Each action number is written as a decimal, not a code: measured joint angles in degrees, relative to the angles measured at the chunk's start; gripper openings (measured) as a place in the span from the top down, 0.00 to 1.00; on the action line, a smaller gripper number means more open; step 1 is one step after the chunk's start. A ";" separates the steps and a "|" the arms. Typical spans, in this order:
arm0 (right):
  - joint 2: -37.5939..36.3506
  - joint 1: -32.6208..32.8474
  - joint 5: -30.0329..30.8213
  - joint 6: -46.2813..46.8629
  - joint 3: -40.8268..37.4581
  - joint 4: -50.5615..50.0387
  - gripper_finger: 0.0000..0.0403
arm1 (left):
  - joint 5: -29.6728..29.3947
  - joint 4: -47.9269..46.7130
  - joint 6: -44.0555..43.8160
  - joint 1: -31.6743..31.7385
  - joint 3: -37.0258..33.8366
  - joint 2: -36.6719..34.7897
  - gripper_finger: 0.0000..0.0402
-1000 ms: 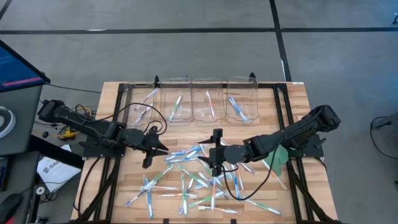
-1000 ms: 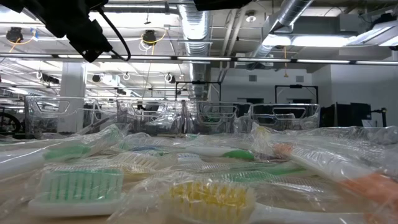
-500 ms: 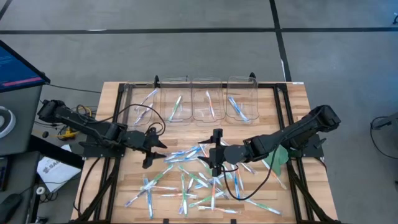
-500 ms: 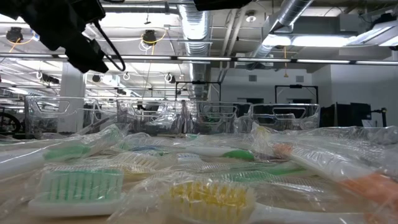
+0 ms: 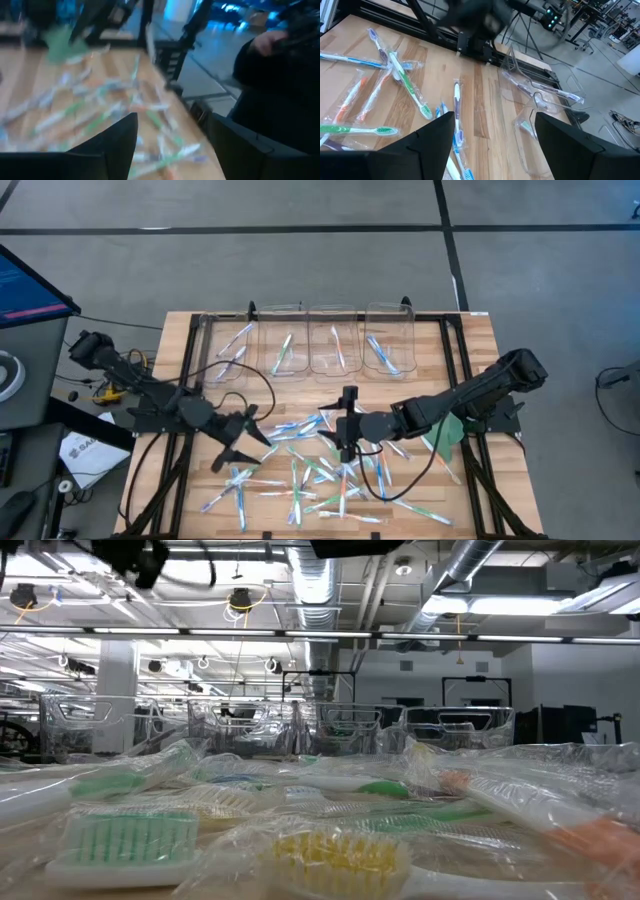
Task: Pick & Place Toothbrushes
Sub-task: Put the green toothbrush into the middle left transparent bin
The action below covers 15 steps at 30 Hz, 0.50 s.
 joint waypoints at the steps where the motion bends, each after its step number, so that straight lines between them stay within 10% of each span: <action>1: 0.00 -0.01 -0.02 0.08 0.01 -0.01 0.33 | -0.41 -0.61 1.14 -0.57 1.35 0.03 0.43; 15: 0.00 -0.02 0.00 0.25 0.01 -1.81 0.33 | -6.60 -29.60 -2.35 -5.38 23.90 20.39 0.52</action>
